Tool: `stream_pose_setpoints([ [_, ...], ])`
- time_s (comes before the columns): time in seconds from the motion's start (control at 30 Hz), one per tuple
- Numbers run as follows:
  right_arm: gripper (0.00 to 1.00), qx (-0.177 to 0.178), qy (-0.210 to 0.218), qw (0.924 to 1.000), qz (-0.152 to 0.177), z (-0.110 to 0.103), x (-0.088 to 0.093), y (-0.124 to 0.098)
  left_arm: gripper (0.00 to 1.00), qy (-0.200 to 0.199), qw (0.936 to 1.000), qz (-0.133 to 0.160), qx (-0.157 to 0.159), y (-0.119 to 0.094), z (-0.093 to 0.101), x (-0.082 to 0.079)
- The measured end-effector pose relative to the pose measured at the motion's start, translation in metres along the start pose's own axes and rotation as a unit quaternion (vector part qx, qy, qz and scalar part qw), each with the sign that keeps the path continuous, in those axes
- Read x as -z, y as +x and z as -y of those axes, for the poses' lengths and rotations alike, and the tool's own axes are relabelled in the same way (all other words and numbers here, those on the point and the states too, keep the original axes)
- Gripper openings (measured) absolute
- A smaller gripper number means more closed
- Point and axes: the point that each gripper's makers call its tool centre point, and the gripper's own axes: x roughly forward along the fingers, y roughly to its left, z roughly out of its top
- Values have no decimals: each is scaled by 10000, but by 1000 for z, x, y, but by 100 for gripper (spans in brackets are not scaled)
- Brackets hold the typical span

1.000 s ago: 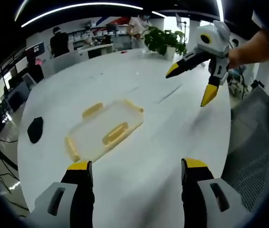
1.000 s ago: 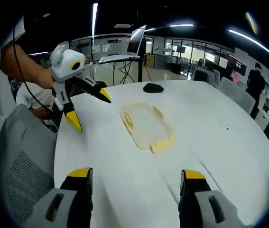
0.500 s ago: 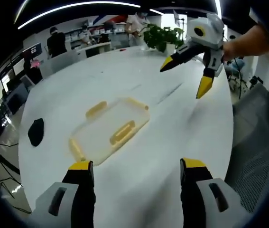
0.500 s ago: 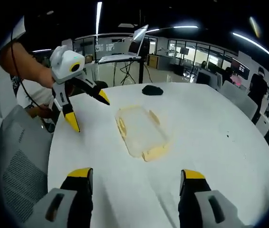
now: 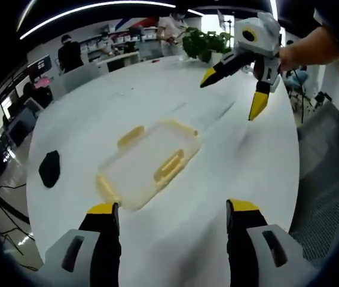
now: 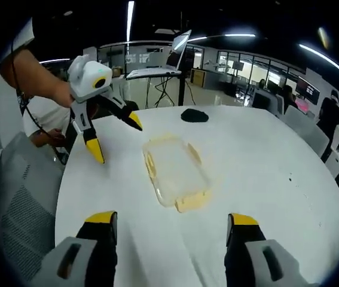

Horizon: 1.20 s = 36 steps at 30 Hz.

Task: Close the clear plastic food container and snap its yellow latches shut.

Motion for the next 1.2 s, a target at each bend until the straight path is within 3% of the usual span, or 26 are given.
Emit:
stream_pose_setpoints([
  [1.2,73,-288,-336,9988,-195,17,-11,33,70,387,9985,-333,182,13,-33,10],
])
